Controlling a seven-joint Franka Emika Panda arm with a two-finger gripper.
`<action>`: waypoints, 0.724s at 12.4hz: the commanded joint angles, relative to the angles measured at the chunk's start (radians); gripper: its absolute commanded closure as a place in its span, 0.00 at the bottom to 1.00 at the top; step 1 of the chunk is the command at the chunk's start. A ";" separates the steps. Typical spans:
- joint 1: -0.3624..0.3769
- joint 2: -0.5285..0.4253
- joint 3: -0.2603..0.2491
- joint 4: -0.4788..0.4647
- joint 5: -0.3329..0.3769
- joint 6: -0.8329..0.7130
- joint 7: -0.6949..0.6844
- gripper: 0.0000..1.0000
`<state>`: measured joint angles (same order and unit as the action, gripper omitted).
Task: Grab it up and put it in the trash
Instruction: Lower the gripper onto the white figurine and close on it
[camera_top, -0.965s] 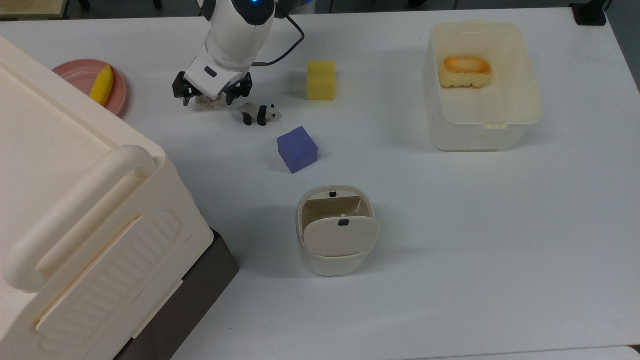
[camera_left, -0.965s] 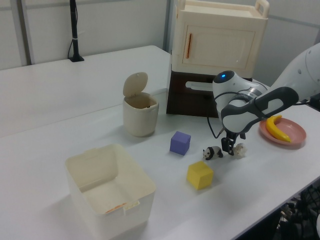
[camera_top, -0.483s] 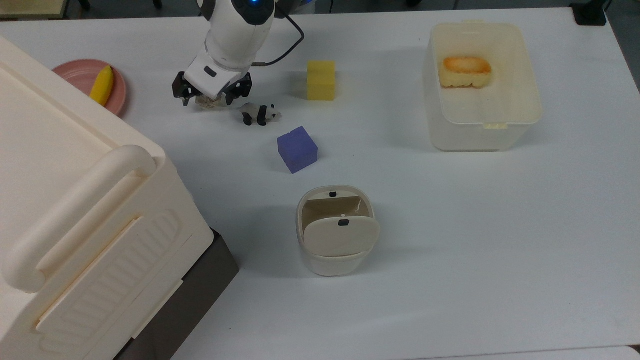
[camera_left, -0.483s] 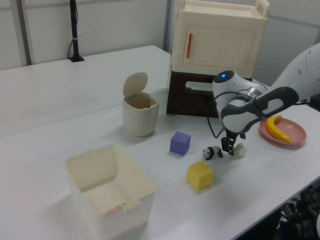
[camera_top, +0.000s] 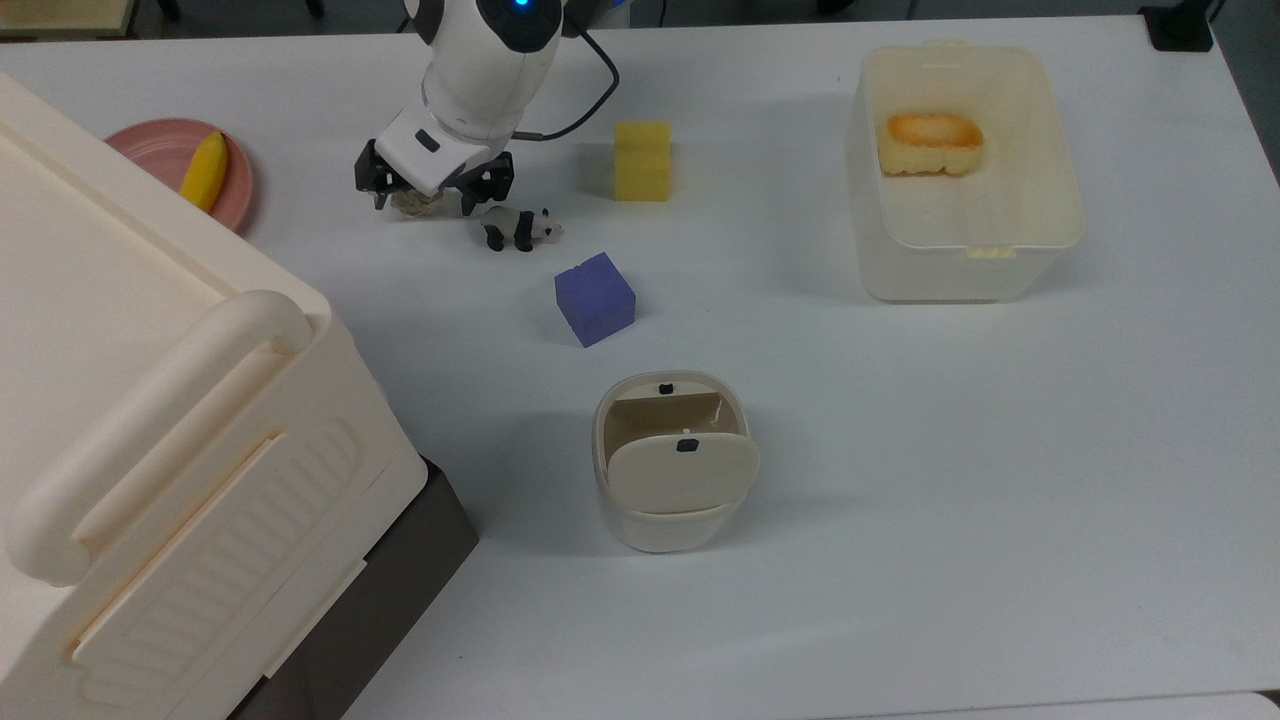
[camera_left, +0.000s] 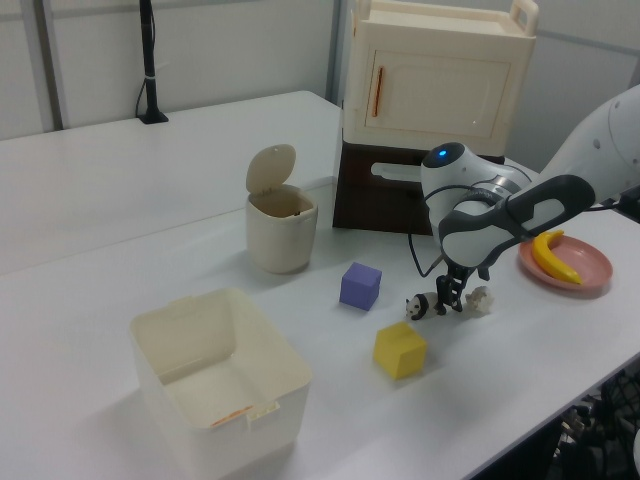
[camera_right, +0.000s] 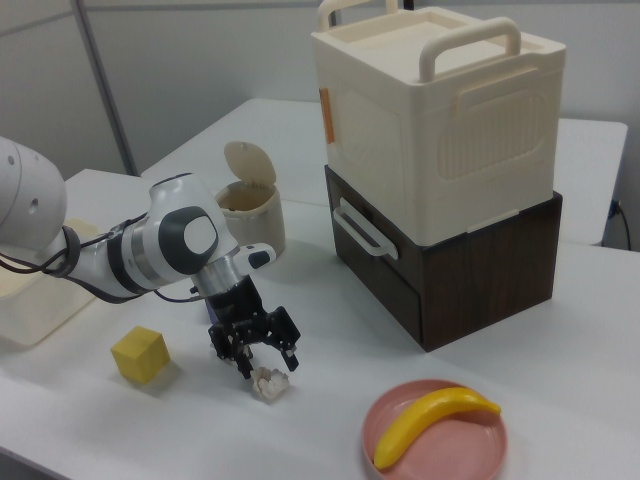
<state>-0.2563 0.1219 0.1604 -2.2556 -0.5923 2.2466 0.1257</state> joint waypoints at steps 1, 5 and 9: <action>0.011 0.001 0.001 0.001 -0.012 -0.025 0.107 0.00; 0.011 0.025 0.001 -0.002 -0.012 -0.025 0.147 0.21; 0.011 0.028 0.001 -0.002 -0.012 -0.027 0.137 1.00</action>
<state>-0.2563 0.1500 0.1606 -2.2573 -0.5923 2.2459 0.2414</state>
